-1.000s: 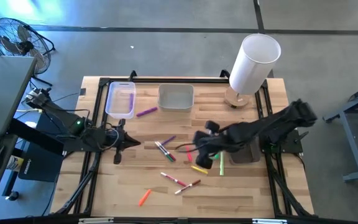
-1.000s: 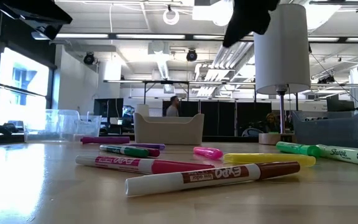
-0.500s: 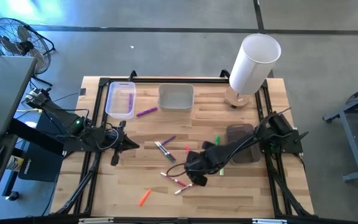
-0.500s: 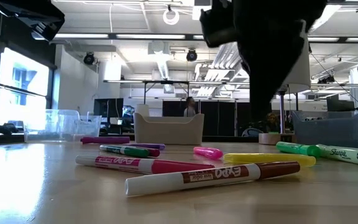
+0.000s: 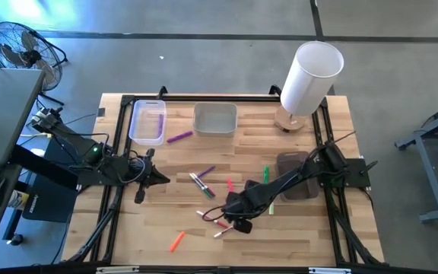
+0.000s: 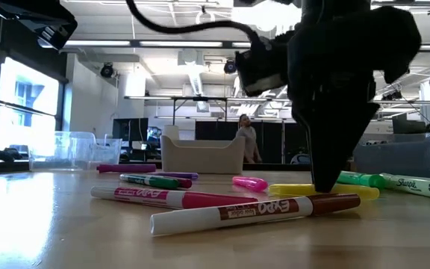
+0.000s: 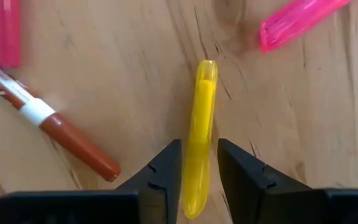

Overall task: Pick & Place Markers
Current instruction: Put the yellow pen into the gray bin

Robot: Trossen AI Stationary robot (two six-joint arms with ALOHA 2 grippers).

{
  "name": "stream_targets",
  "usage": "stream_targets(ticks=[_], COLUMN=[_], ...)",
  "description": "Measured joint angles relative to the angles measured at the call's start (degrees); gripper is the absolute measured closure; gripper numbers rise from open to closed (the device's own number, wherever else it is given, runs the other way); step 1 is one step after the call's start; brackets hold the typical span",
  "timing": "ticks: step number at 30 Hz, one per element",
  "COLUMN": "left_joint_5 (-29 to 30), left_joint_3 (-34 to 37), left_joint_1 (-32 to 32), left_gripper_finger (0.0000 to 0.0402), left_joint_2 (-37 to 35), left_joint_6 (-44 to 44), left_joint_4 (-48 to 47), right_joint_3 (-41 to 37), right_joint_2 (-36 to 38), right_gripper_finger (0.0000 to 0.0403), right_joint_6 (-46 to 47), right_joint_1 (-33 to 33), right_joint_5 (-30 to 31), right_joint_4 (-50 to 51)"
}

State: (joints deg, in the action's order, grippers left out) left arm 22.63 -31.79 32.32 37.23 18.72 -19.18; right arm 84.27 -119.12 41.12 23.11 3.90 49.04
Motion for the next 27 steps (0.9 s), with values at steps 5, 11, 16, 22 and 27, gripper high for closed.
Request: stream_targets(ticks=[5, 11, 16, 22, 27], left_joint_5=[-0.2, -1.3, -1.3, -1.3, -1.3], left_joint_3=[0.0, 0.0, 0.0, 0.0, 0.0], left_joint_1=[0.0, 0.0, 0.0, 0.0, 0.0], left_gripper_finger=[0.0401, 0.0401, 0.0401, 0.0401, 0.0401], left_joint_2=[0.0, 0.0, 0.0, 0.0, 0.0], left_joint_6=[0.9, 1.1, 1.1, 1.1, 1.1], left_joint_4=[-0.1, -0.7, -0.6, -0.5, -0.4], right_joint_3=[0.1, 0.2, 0.2, -0.2, -0.1], right_joint_2=[-1.0, -1.3, -1.4, 0.6, 7.0], right_gripper_finger=[0.0344, 0.0372, 0.0372, 0.0372, 0.0371], right_joint_6=[-0.3, -1.0, -0.8, 1.4, 2.2], right_joint_1=[-0.7, -0.7, -0.7, -0.3, 0.5], right_joint_5=[-1.4, -1.1, -1.5, -1.8, 4.6], right_joint_4=[-0.4, -0.8, -0.9, -0.2, -0.5])
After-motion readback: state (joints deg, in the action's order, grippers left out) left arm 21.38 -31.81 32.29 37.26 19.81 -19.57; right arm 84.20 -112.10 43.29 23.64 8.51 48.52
